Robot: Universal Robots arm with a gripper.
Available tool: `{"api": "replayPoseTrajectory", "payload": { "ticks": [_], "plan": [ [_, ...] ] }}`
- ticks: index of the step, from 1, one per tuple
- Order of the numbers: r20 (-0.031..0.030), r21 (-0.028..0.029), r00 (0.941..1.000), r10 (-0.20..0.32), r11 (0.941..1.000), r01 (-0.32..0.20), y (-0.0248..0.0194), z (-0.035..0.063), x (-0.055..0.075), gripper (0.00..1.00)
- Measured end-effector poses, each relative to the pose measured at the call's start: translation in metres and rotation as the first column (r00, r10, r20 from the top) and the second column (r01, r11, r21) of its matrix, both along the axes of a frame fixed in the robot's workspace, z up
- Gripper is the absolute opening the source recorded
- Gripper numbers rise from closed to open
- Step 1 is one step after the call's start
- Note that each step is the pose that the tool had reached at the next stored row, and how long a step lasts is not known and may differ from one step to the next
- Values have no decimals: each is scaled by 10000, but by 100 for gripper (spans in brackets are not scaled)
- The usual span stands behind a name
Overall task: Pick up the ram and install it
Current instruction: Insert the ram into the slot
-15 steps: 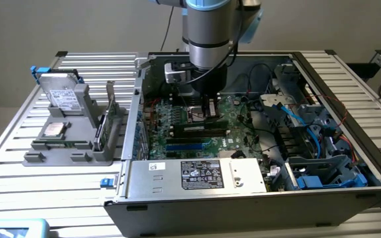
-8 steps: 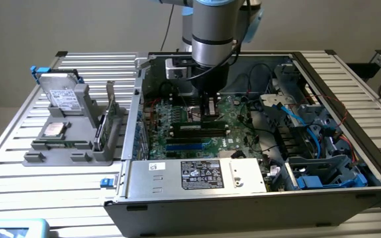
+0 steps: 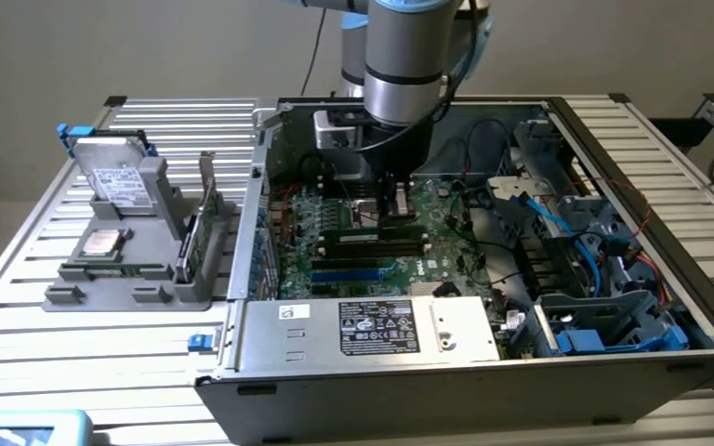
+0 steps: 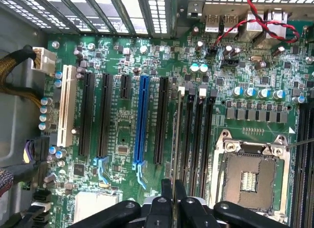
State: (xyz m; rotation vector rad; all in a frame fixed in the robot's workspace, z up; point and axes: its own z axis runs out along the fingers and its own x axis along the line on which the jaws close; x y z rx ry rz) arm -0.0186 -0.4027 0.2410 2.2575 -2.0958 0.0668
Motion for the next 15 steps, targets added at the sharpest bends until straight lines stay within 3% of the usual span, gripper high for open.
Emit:
{"api": "replayPoseTrajectory", "payload": {
  "ticks": [1,4,6,9,11,15],
  "plan": [
    [-35,3,10000,90,10000,-90,0,0,1,14],
    [-66,4,9999,117,9999,-117,0,-4,11,14],
    [-174,5,9998,117,9999,-117,0,-3,61,14],
    [-356,73,9993,118,9999,-116,0,-8,106,14],
    [-392,80,9992,117,9999,-114,3,-9,105,14],
    [-398,80,9991,118,9999,-115,27,-15,106,14]
  ]
}}
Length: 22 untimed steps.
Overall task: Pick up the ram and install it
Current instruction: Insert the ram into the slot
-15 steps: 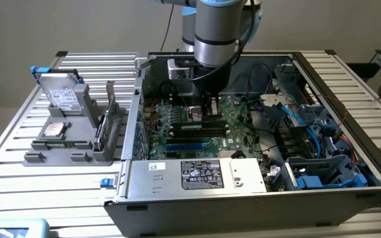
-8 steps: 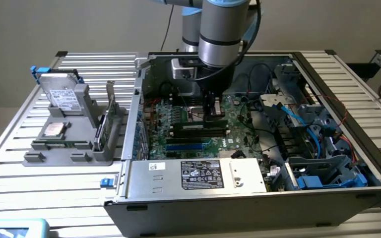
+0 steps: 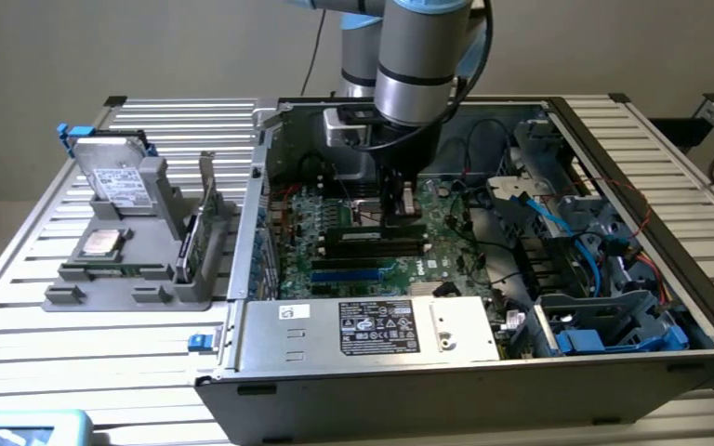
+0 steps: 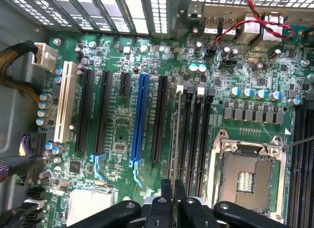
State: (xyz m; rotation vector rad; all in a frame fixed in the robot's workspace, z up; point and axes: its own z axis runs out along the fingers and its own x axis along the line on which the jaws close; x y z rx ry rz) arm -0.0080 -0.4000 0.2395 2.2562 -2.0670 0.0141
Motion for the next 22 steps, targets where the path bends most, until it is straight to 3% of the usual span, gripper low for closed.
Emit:
{"api": "replayPoseTrajectory", "payload": {
  "ticks": [4,10,22],
  "plan": [
    [2,-17,10000,-23,10000,23,25,-13,0,14],
    [23,-228,10000,-60,9997,61,38,-19,0,14],
    [23,-229,9997,-236,9995,237,45,-45,-4,14]
  ]
}}
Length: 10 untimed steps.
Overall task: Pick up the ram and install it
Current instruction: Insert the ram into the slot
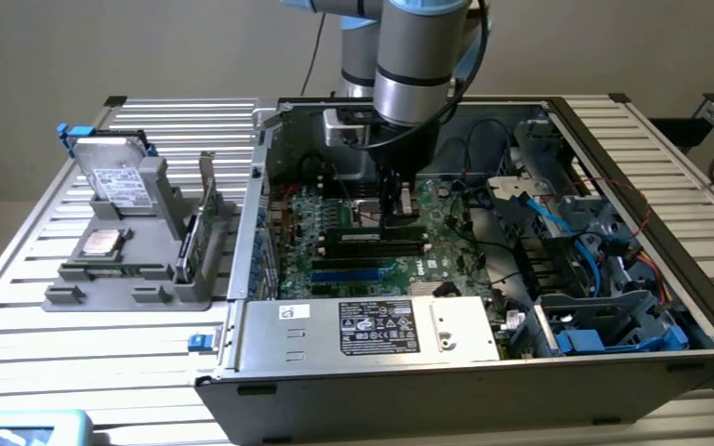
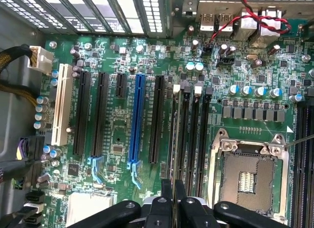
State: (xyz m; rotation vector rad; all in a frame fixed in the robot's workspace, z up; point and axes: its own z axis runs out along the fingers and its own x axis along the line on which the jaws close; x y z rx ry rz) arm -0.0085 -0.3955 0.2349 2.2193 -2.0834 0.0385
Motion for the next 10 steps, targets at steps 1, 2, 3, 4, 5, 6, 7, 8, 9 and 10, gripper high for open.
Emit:
{"api": "replayPoseTrajectory", "payload": {
  "ticks": [1,2,3,4,5,6,7,8,9,10],
  "plan": [
    [0,-6,10000,1,10000,-1,1,-4,0,14],
    [-1,-16,10000,2,10000,-2,3,-9,-1,14],
    [1,-26,10000,1,10000,-1,10,-13,-1,14],
    [5,-34,10000,3,10000,-3,20,-16,-1,14],
    [15,-47,10000,7,10000,-7,32,-17,-1,14],
    [29,-62,10000,7,10000,-7,43,-18,-1,14],
    [42,-84,10000,9,10000,-8,47,-20,-1,14],
    [52,-106,10000,9,9999,-9,47,-21,-2,14],
    [59,-134,10000,10,9999,-9,47,-22,-2,14],
    [66,-163,10000,10,9999,-9,47,-23,-4,14]
  ]
}}
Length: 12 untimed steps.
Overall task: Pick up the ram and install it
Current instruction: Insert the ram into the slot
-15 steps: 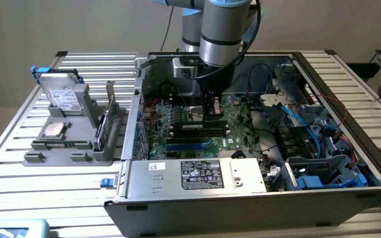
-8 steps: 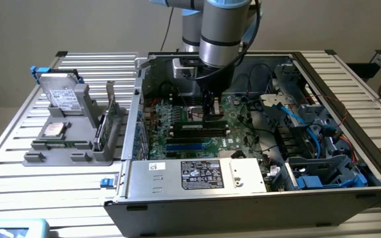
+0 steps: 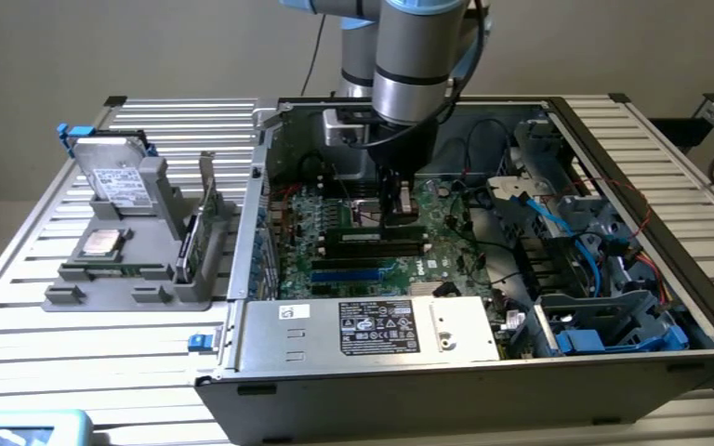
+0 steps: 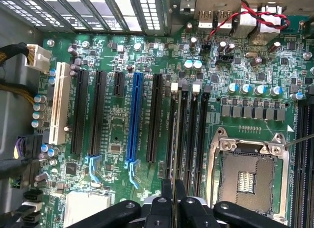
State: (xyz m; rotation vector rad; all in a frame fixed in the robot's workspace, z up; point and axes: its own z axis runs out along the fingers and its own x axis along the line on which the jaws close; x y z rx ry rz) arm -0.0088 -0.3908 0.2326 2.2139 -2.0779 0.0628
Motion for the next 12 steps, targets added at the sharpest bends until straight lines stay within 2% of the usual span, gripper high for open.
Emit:
{"api": "replayPoseTrajectory", "payload": {
  "ticks": [3,5,9,12],
  "plan": [
    [30,-74,10000,1,10000,-1,0,-2,-10,14],
    [80,-101,10000,3,9999,-2,4,-4,-16,14],
    [169,-105,9999,3,9999,-1,7,-8,-31,14],
    [178,-107,9998,5,9999,-3,8,-13,-38,14]
  ]
}}
